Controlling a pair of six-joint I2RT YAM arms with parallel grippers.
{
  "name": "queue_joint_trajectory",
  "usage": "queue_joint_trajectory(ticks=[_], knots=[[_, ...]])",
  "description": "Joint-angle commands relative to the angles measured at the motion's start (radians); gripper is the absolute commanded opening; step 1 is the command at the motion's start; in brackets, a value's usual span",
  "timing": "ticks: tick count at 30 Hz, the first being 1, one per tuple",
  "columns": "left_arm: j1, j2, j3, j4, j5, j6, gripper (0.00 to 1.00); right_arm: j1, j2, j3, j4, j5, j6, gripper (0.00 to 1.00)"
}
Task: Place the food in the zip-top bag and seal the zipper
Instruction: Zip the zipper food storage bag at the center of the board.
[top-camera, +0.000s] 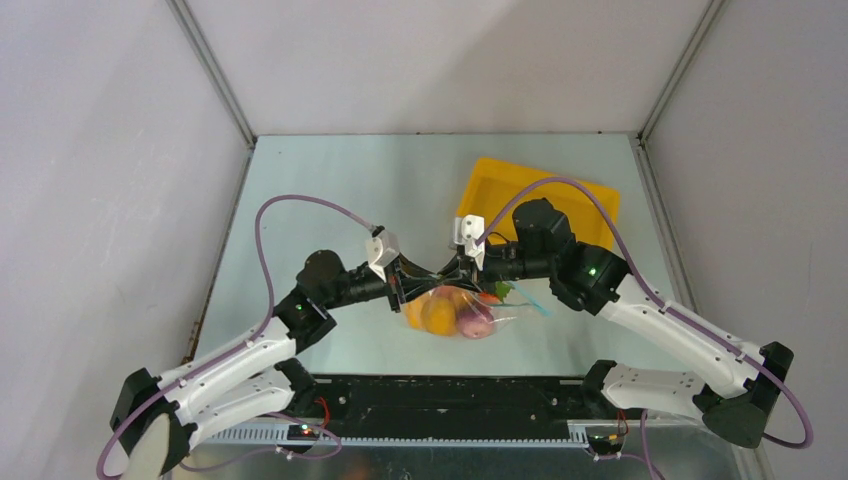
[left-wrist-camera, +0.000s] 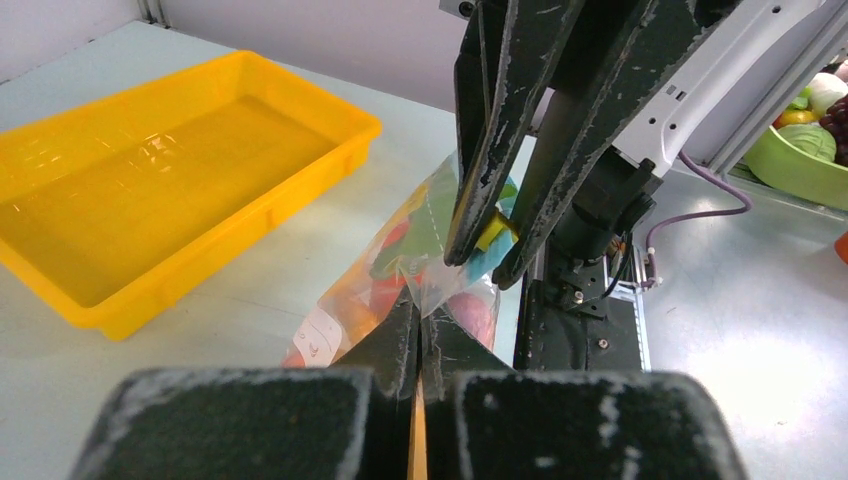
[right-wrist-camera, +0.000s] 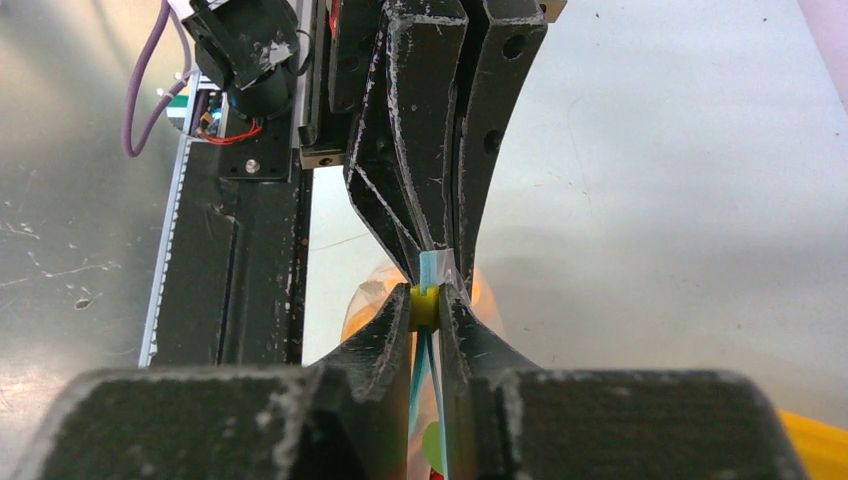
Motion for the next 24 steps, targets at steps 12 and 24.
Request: queue_joint_trajectory(ticks=[12,24], knots=[[-0.004,-0.075,-0.02,0.079,-0.032,0.001,0.0,-0.011,-0.023,0.008,-0.038,0.066,0.012,0.03],[0.001,-0.108,-0.056,0.122,-0.066,-0.025,0.0,-0.031,-0.051,-0.019,-0.123,0.086,0.03,0.07]])
